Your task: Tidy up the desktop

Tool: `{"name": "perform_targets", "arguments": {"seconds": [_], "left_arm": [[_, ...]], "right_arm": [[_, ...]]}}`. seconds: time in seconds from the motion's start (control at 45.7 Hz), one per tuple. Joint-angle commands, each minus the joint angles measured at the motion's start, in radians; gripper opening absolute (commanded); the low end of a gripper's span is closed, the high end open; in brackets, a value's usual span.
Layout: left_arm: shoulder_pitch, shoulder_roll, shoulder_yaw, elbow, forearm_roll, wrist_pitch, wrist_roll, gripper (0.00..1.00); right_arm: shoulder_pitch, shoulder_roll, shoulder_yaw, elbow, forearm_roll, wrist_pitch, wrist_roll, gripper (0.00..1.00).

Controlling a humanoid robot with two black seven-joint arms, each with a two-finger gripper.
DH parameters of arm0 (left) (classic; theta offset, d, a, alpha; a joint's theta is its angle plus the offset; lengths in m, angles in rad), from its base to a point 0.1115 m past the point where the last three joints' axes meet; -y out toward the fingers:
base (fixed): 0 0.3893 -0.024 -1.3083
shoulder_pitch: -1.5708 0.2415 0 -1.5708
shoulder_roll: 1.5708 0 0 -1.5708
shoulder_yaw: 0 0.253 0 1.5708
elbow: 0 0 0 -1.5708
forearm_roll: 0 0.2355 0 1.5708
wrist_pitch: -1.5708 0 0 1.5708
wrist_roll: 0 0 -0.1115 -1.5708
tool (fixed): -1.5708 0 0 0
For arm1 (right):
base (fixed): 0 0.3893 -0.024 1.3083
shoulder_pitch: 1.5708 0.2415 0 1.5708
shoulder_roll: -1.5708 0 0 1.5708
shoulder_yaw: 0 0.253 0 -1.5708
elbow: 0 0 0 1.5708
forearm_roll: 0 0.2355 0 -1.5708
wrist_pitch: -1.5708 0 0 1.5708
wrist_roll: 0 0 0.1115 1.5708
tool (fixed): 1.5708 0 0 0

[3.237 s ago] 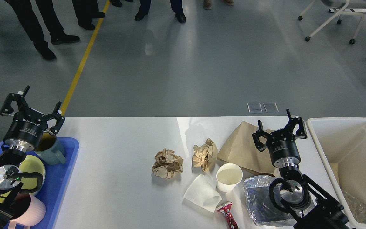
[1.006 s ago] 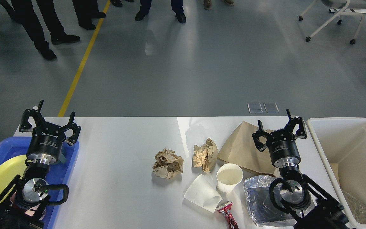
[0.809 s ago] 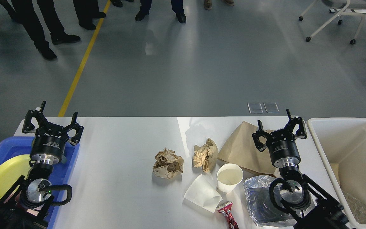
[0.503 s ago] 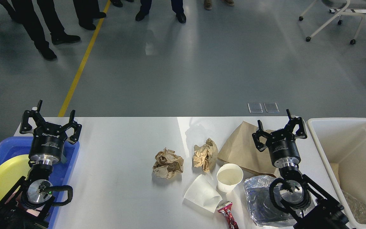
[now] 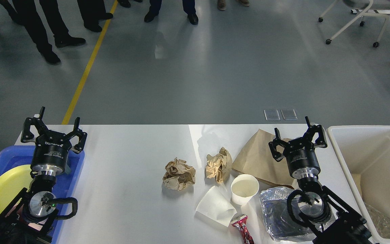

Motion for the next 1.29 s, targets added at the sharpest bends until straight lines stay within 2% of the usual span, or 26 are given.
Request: {"name": "perform_targets", "arguments": {"seconds": [0.0, 1.094, 1.269], "left_arm": [[0.0, 0.0, 0.0, 0.0, 0.0, 0.0, 0.0, 0.96], [0.0, 0.0, 0.0, 0.0, 0.0, 0.0, 0.0, 0.96], [0.0, 0.0, 0.0, 0.0, 0.0, 0.0, 0.0, 0.96]], "right_arm": [[0.0, 0.0, 0.0, 0.0, 0.0, 0.0, 0.0, 1.0], [-0.003, -0.003, 0.017, 0.034, 0.005, 0.005, 0.009, 1.0], [-0.008, -0.012, 0.005, 0.025, -0.002, -0.002, -0.003, 1.0]]}}
